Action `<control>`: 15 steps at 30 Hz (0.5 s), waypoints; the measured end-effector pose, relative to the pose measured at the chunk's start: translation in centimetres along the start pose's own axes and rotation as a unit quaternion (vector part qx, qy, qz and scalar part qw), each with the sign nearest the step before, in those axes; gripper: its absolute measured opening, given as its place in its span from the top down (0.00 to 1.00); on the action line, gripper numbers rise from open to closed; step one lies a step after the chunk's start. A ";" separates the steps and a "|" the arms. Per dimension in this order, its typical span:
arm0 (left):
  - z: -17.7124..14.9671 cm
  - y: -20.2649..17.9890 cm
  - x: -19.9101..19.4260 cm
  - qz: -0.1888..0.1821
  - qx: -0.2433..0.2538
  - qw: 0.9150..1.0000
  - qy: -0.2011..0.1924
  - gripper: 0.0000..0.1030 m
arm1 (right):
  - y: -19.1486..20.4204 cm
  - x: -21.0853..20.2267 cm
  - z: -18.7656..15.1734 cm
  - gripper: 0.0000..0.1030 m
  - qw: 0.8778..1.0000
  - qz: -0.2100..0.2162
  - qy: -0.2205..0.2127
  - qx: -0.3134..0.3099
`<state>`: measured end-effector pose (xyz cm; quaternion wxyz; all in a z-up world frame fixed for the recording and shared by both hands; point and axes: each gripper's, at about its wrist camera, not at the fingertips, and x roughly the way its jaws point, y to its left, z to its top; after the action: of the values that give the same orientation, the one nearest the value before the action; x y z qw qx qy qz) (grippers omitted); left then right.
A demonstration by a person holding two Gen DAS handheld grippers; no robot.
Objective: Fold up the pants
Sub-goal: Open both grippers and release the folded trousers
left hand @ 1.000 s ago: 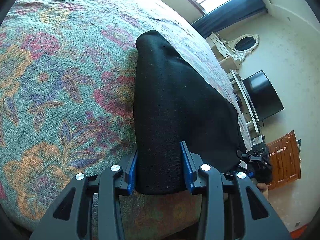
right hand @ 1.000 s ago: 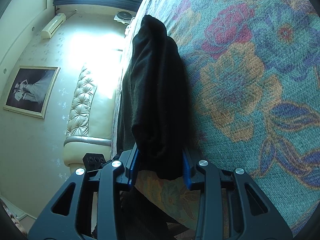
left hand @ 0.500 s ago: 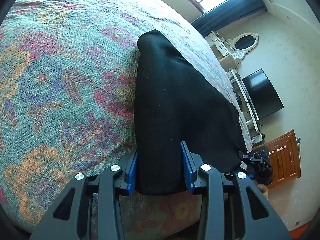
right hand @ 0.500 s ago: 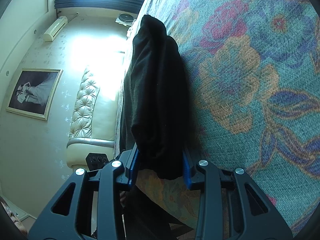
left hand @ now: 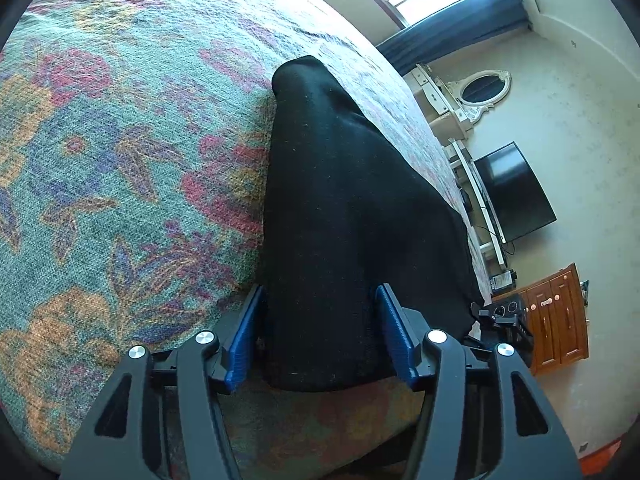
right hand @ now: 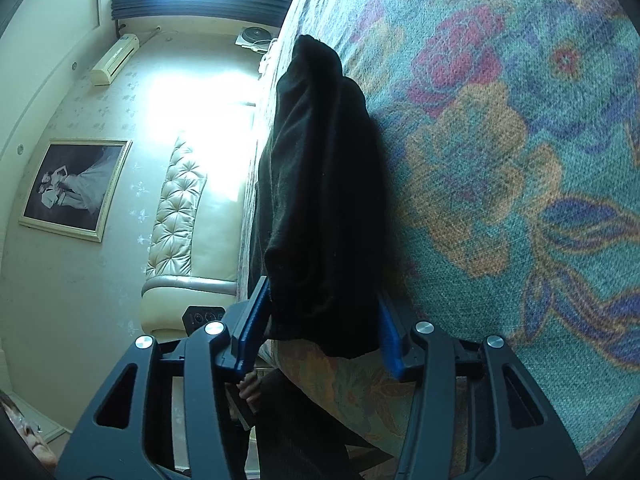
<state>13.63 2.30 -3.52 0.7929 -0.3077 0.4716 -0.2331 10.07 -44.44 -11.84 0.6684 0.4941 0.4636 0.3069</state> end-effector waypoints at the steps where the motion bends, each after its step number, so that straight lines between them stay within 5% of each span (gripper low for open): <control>1: 0.1 0.0 -0.2 -0.003 0.000 1.000 0.000 0.39 | 0.2 -0.5 0.3 0.41 1.000 -0.002 -0.007 -0.004; 6: 1.8 0.4 -1.2 -0.014 0.007 1.000 -0.015 0.32 | 0.1 -2.1 3.2 0.27 0.999 -0.016 -0.034 -0.012; 12: 5.2 1.6 1.7 -0.047 -0.009 0.999 0.014 0.29 | 0.9 1.3 6.3 0.21 0.998 -0.025 0.034 -0.044; 15: 6.4 1.0 3.2 -0.048 0.013 0.999 0.021 0.29 | 1.7 2.9 6.9 0.26 0.996 -0.028 0.061 -0.062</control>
<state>20.85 2.65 -3.81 0.7742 -0.3151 0.4700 -0.2837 17.63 -43.94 -10.61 0.6764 0.4189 0.4971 0.3463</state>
